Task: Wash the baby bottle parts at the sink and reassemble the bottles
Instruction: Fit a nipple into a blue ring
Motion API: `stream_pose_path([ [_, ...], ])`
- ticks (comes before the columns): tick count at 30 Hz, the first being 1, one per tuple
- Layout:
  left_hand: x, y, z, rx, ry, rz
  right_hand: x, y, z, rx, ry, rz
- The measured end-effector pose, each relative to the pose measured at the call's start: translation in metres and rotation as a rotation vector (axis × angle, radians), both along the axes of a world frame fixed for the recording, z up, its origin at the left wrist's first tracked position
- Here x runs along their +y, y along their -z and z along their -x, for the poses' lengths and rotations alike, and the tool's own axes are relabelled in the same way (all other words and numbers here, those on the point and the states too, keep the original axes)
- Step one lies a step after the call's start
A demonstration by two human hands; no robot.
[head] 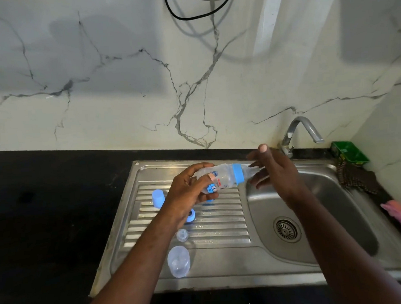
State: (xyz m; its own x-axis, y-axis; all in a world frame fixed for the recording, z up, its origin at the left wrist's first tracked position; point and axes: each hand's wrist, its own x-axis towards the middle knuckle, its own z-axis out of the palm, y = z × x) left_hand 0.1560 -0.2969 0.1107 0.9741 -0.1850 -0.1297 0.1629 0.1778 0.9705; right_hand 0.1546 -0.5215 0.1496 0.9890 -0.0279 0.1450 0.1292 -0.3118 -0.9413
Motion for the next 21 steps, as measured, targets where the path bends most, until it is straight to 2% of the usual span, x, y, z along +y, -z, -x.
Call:
stream_pose_path([
  [2, 0.001, 0.002, -0.002, 0.011, -0.008, 0.008, -0.005, 0.0, -0.001, -0.02, -0.135, -0.025],
  [4, 0.002, 0.003, -0.004, 0.015, -0.006, 0.011, -0.006, 0.002, -0.002, -0.044, -0.278, 0.14],
  [6, 0.002, 0.003, -0.006, 0.002, 0.011, 0.006, -0.002, 0.003, -0.003, -0.067, -0.258, 0.267],
  [9, 0.002, 0.001, -0.008, -0.002, 0.05, 0.023, 0.01, 0.0, -0.004, -0.021, -0.123, 0.277],
  [12, 0.0, 0.0, -0.011, 0.006, 0.055, 0.028, 0.01, -0.001, -0.005, 0.068, -0.049, 0.126],
  [14, 0.001, 0.0, -0.014, 0.024, 0.024, 0.062, 0.005, -0.002, -0.006, 0.063, -0.114, 0.043],
  [17, 0.004, -0.001, -0.017, 0.02, 0.025, 0.058, 0.0, 0.005, -0.008, -0.064, -0.201, 0.261],
  [21, 0.007, -0.001, -0.016, -0.072, 0.073, 0.036, 0.002, 0.007, -0.005, -0.133, -0.17, 0.318],
])
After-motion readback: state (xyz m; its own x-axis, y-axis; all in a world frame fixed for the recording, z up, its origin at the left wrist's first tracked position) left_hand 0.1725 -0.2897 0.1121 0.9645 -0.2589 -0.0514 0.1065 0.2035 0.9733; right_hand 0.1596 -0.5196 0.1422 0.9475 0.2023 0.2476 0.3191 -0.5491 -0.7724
